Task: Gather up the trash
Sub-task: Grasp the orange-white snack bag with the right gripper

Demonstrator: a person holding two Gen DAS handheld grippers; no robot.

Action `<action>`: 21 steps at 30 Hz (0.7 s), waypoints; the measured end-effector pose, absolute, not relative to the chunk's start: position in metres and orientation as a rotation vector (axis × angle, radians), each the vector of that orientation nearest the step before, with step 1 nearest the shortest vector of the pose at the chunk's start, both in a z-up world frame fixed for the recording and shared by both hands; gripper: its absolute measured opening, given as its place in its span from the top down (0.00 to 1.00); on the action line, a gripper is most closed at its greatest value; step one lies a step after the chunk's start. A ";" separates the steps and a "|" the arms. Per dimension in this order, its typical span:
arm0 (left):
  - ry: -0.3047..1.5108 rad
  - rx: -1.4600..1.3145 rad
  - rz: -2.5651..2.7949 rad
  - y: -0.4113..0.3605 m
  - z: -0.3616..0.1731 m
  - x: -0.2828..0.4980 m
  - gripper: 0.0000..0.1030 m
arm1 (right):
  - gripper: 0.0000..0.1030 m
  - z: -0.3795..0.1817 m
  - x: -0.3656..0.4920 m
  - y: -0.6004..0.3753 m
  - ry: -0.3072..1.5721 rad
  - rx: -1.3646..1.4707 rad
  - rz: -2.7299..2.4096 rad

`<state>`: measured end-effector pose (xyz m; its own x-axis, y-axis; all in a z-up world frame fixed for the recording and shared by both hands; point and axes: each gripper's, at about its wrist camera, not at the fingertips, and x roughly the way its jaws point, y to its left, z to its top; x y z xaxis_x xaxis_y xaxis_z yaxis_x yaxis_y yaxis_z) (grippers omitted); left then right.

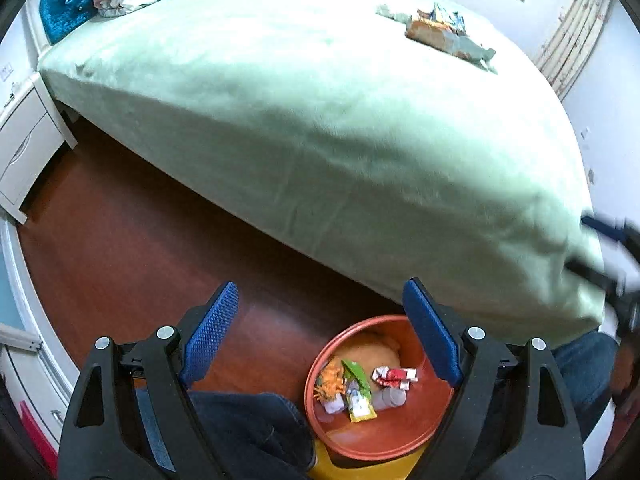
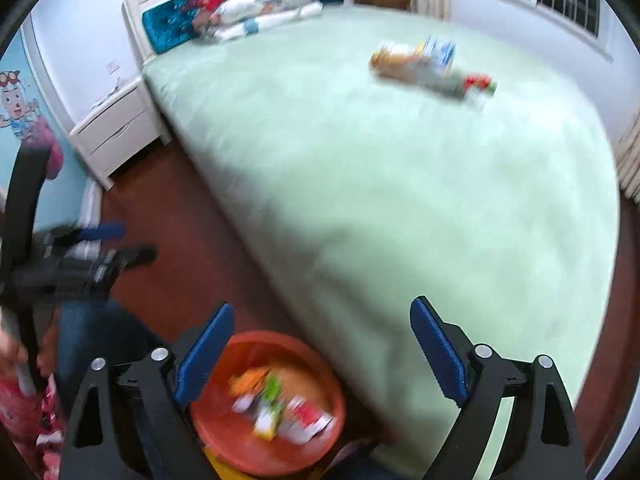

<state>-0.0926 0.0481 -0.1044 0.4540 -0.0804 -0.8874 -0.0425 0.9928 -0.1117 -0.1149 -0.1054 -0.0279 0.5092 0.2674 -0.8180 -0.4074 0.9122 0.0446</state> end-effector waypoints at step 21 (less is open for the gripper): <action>1.153 -0.189 0.005 0.066 -0.105 -0.039 0.20 | 0.23 -0.070 0.200 -0.066 1.048 -0.422 0.186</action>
<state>-0.0392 0.0659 -0.1046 0.4079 -0.0931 -0.9083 -0.1016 0.9840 -0.1465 0.1997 -0.0656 -0.0697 0.4929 -0.0499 -0.8687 -0.3464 0.9046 -0.2485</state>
